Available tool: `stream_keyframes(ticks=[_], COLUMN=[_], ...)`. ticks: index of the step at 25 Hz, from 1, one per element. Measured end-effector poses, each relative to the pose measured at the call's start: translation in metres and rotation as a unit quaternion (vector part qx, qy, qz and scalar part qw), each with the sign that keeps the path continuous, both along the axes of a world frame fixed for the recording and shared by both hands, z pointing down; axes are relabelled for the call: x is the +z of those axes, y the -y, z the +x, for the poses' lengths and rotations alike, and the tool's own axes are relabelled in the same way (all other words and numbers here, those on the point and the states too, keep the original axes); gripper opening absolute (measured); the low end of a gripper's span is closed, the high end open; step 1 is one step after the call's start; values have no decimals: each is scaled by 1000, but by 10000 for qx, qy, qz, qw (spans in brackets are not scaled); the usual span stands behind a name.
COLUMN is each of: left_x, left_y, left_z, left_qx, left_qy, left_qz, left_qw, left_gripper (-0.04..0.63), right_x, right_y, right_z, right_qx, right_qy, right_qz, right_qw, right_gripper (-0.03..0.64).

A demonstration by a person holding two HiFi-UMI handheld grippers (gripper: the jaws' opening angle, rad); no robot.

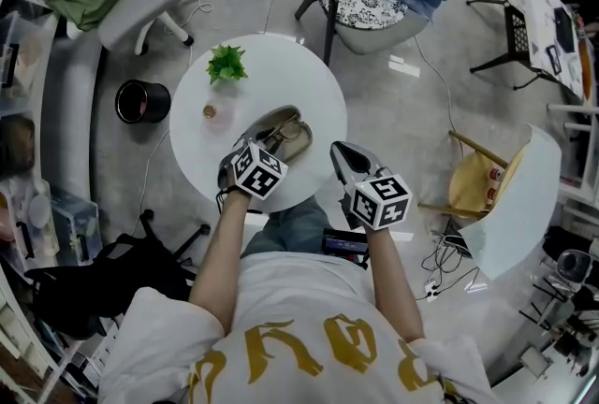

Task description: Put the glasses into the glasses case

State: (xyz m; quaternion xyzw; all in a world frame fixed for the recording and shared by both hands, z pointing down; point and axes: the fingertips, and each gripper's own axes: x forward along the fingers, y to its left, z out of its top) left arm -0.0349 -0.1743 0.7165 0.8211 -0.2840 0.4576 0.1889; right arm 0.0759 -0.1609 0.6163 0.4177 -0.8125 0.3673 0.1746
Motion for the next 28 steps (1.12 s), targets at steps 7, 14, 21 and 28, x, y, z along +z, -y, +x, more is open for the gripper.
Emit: stream_keyframes(ticks=[7,14,21,28], left_x=[-22,-74,-143,-212], left_y=[9,10,-1,-18], left_z=[-9,-15,-26,-42], left_qx=[-314,-865,-1349,-1541], left_qy=[-47,-898,-1841,-2677], left_qz=[419,886,1438,2031], left_qw=[9986,9882,9629,9291], left_gripper=[110,31,0,0], right_x=[-15,-38,-58,-88], right_y=[-2,-12,-27,-41], right_z=[2,-5,-14,-21], right_qx=[97,149,236,390], right_qy=[0,-34,-124,-297], right_qz=[212,571,881,1299], right_qw=[9997,9983,9958,9903], right_gripper=[23,23,23,23])
